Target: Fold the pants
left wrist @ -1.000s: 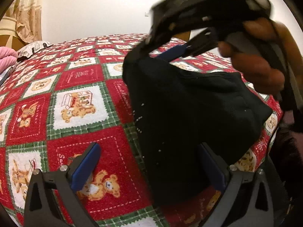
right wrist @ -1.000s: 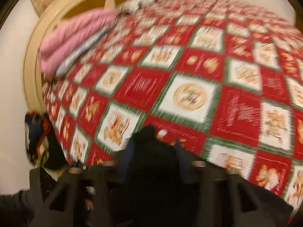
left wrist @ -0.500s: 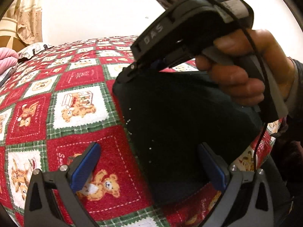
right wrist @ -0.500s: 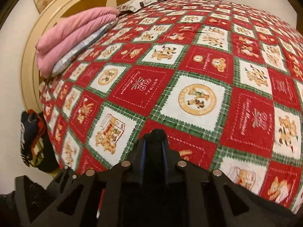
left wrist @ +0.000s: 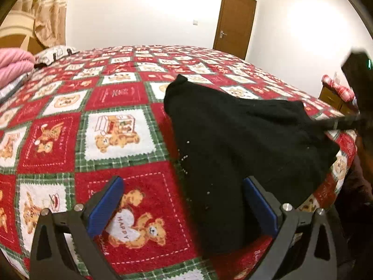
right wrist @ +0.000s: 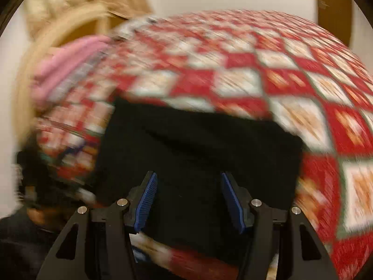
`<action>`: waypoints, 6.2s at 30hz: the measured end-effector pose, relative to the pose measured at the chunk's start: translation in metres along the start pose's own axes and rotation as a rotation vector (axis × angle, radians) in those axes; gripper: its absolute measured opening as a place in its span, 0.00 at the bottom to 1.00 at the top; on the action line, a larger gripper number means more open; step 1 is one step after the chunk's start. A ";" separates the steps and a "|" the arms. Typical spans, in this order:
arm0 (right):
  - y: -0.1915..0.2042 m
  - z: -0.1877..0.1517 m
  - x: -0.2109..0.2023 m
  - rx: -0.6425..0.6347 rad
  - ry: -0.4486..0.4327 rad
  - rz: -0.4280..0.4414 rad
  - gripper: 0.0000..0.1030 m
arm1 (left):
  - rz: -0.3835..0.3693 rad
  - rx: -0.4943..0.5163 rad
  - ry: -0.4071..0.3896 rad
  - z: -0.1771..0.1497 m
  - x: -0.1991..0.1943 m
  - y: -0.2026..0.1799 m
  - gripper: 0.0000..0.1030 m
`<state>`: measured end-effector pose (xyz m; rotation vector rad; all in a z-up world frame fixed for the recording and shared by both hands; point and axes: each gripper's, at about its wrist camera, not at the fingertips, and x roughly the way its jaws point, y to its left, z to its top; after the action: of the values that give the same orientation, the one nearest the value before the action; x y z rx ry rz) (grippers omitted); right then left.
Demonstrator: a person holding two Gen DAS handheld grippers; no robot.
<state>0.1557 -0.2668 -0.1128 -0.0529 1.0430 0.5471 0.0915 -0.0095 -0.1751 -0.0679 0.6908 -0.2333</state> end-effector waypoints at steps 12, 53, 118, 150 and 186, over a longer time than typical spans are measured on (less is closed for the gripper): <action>-0.059 -0.006 -0.030 0.272 -0.209 0.089 0.35 | 0.050 0.099 -0.028 0.039 -0.004 -0.021 1.00; -0.056 -0.017 -0.046 0.209 -0.248 -0.046 0.09 | 0.027 0.120 0.071 0.068 0.047 -0.040 1.00; -0.072 -0.032 -0.022 0.276 -0.214 0.049 0.26 | -0.253 -0.065 0.063 0.053 0.043 0.009 0.54; 0.126 0.185 0.076 -0.100 -0.230 0.244 0.21 | 0.144 -0.200 -0.123 0.090 -0.051 0.185 0.21; 0.096 0.186 0.152 0.020 -0.134 0.017 0.55 | 0.421 -0.244 -0.029 0.058 -0.013 0.223 0.85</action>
<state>0.3204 -0.0675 -0.1231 0.0106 0.9185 0.5481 0.1611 0.2093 -0.1530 -0.1560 0.6857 0.2564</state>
